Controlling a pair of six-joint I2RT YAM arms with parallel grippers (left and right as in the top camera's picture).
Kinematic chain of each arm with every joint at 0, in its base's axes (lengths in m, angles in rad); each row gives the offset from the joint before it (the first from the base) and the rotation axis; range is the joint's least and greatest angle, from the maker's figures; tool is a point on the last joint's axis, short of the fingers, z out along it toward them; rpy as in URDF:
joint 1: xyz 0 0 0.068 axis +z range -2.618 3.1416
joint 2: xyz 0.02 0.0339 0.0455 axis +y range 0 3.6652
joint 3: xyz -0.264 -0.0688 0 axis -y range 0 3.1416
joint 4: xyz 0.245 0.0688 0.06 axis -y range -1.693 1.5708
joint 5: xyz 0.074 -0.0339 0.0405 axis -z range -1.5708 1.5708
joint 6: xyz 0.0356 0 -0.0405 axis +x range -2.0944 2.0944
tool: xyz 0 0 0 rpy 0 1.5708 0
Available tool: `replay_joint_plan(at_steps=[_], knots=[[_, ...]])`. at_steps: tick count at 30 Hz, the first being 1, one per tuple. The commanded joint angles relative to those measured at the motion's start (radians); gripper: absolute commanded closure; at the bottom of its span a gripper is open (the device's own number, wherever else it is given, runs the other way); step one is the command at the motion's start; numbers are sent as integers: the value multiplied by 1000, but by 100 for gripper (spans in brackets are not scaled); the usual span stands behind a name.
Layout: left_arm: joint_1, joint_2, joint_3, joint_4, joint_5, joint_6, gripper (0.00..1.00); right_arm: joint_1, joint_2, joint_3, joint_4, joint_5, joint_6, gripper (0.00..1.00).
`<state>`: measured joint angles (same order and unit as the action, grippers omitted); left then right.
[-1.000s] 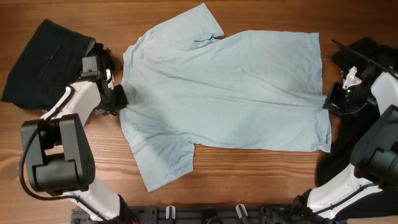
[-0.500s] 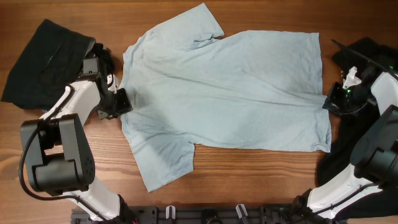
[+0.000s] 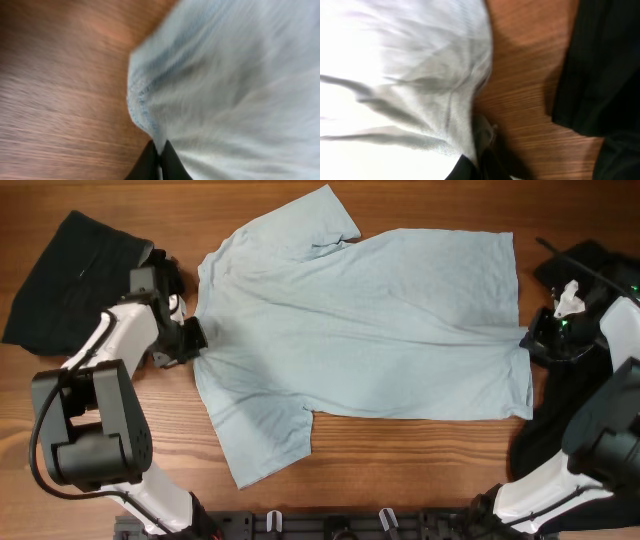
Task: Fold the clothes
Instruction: 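Lift the hem with both grippers and stretch it upward across the table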
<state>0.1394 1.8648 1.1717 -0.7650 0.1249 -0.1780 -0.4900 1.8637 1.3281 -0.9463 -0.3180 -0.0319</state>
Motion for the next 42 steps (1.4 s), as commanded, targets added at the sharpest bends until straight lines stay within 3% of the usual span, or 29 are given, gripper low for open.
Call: replay_joint_plan(at_steps=[1, 10, 16, 20, 26, 35, 42], knots=[[28, -119, 174, -45, -18, -16, 96, -7, -132, 101, -32, -116, -21, 96], [124, -382, 386, -84, -56, -11, 96, -7, -253, 439, -205, -157, -16, 96], [245, -562, 447, -69, -62, -7, 96, -7, -331, 600, -183, -357, -26, 96], [253, -657, 459, -62, -61, 13, 96, -7, -395, 637, -181, -533, -45, 96], [249, -747, 459, -56, -47, 13, 96, -7, -476, 637, -262, -278, 137, 96], [250, -850, 478, -101, -9, 14, 96, -7, -589, 638, -290, -196, 147, 96], [249, -943, 634, -273, -172, 67, 96, -7, -777, 638, -397, -154, 174, 96]])
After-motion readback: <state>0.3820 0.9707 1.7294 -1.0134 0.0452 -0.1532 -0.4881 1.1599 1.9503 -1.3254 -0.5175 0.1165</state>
